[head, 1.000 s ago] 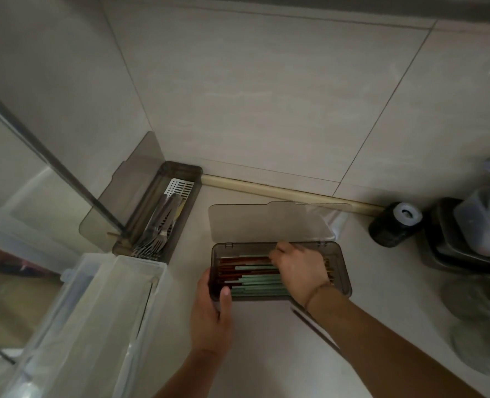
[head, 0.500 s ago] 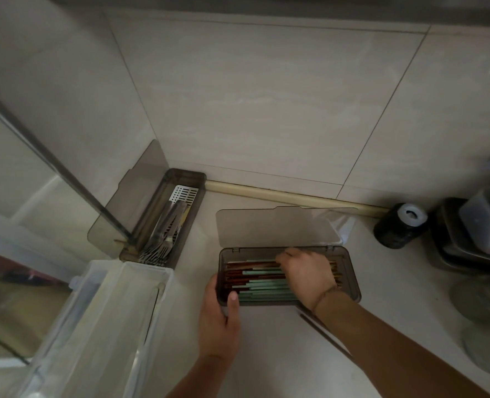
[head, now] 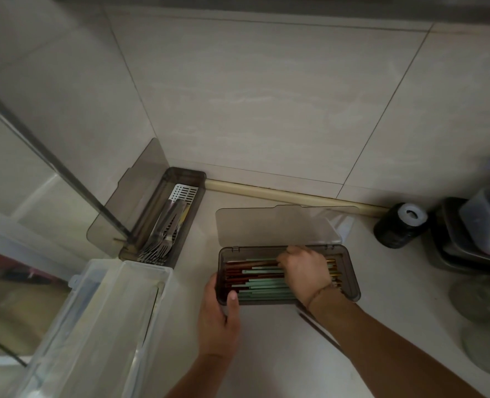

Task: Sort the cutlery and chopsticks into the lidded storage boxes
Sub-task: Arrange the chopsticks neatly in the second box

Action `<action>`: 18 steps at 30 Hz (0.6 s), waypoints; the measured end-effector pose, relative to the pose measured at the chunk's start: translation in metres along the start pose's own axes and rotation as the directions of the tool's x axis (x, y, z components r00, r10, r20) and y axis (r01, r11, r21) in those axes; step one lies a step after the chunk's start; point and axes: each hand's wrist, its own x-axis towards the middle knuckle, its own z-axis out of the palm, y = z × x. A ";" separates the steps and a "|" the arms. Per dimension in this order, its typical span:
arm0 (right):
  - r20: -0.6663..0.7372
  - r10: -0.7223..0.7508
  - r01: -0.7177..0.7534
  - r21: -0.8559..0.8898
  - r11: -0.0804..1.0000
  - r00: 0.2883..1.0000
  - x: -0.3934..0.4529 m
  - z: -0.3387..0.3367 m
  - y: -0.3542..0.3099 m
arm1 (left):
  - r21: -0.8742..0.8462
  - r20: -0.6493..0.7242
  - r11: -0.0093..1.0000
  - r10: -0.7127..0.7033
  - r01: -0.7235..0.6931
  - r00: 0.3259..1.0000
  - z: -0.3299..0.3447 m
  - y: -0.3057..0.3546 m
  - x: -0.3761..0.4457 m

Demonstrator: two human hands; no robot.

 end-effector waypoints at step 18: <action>-0.005 -0.107 0.107 -0.019 0.994 0.994 -0.003 0.001 0.004 | -0.005 -0.013 0.999 0.050 -0.051 0.999 -0.002 0.003 0.000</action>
